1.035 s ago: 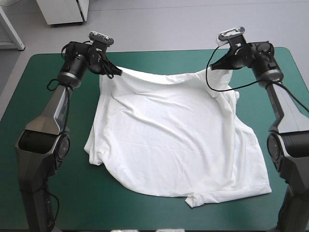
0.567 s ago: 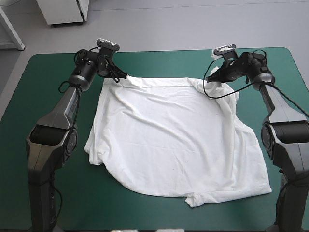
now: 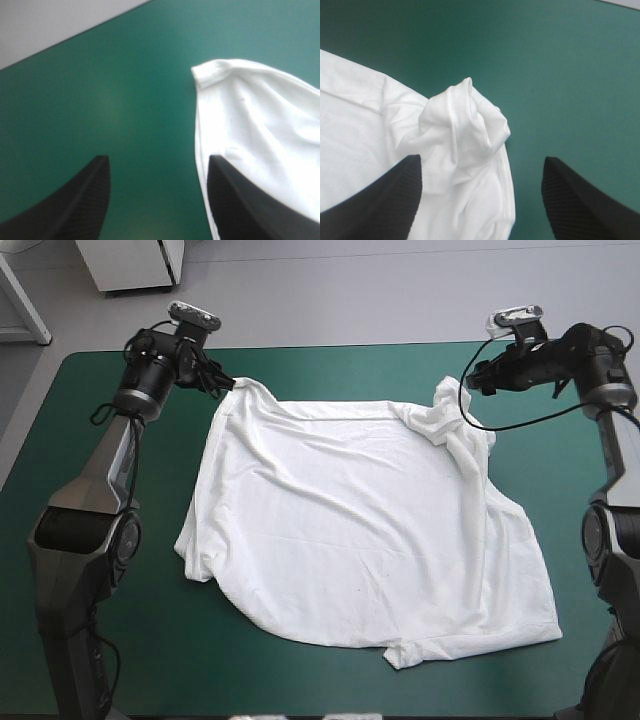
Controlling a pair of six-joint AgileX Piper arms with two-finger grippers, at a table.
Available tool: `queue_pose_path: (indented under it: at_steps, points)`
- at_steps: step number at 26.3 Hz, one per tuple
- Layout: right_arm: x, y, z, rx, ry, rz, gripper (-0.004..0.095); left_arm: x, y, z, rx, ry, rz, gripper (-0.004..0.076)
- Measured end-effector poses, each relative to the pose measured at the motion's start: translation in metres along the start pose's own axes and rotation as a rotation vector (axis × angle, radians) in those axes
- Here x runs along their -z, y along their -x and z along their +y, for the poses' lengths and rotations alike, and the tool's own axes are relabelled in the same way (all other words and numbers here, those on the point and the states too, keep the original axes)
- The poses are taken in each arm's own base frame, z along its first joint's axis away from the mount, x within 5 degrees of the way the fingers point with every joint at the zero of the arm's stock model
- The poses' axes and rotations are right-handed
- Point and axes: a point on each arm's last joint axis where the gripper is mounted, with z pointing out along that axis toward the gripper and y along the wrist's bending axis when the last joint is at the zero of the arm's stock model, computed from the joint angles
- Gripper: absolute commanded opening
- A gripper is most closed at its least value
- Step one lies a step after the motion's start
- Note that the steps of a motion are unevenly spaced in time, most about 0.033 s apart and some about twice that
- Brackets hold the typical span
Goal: Fold the cloth
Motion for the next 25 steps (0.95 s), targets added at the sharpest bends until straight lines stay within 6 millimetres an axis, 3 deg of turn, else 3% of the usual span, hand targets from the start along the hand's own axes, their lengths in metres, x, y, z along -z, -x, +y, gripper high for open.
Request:
queue_pose_path:
  at_steps: [3,9,14,16,20,25]
  points:
    - [0.048,0.0,0.009,0.022,-0.022,-0.007,0.0648,0.056,0.007,0.012,0.007,0.006,-0.035,0.0429]
    - [0.118,-0.063,0.058,0.048,-0.036,0.093,0.0648,0.177,-0.011,0.022,0.027,-0.067,-0.067,0.0429]
    - [0.13,-0.104,0.089,0.078,-0.049,0.188,0.0648,0.22,-0.034,0.013,0.022,-0.118,-0.055,0.0429]
    - [0.129,-0.118,0.095,0.07,-0.043,0.227,0.0648,0.228,-0.042,0.005,0.003,-0.138,-0.045,0.0429]
    - [0.119,-0.14,0.099,0.034,-0.026,0.318,0.0648,0.244,-0.057,-0.01,-0.032,-0.179,-0.036,0.0429]
    - [0.113,-0.146,0.09,0.055,-0.096,0.364,0.0649,0.249,-0.064,-0.021,-0.063,-0.208,-0.027,0.0429]
